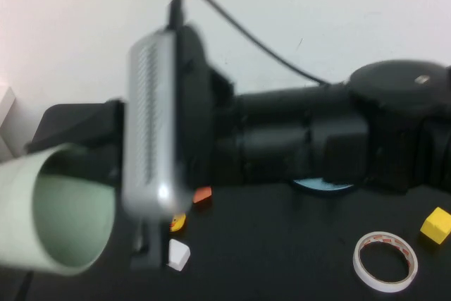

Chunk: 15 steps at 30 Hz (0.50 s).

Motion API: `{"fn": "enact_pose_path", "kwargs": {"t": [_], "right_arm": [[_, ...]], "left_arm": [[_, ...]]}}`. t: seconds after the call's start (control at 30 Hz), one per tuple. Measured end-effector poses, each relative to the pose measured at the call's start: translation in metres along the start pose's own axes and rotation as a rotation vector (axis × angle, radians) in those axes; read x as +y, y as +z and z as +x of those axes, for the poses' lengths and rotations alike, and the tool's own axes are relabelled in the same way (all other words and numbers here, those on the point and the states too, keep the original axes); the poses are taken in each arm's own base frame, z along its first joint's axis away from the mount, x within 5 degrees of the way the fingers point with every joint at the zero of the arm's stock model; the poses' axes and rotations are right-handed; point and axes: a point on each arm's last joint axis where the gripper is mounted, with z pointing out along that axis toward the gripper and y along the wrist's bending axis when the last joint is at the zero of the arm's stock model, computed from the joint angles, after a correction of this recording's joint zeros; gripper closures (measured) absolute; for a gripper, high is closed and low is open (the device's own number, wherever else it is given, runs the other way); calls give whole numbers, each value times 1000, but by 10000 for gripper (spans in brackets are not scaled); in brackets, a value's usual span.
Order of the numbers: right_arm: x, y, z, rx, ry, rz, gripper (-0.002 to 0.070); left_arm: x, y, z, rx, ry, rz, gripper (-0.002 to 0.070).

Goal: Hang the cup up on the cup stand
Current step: Adjust the cup with two arms

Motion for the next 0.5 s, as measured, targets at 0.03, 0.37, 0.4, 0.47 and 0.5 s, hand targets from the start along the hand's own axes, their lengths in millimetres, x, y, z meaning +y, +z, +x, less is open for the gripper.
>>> {"fn": "enact_pose_path", "kwargs": {"t": [0.03, 0.37, 0.4, 0.47, 0.5], "right_arm": [[4, 4, 1, 1, -14, -13, 649], [17, 17, 4, -8, -43, -60, 650], [17, 18, 4, -9, -43, -62, 650], [17, 17, 4, -8, -49, -61, 652], [16, 17, 4, -7, -53, -59, 653]], "left_arm": [[0, 0, 0, 2, -5, 0, -17], [0, 0, 2, 21, 19, -5, 15], [0, 0, 2, 21, 27, -5, 41], [0, 0, 1, 8, 35, -3, 94], [0, 0, 1, 6, 38, -3, 97]]}}
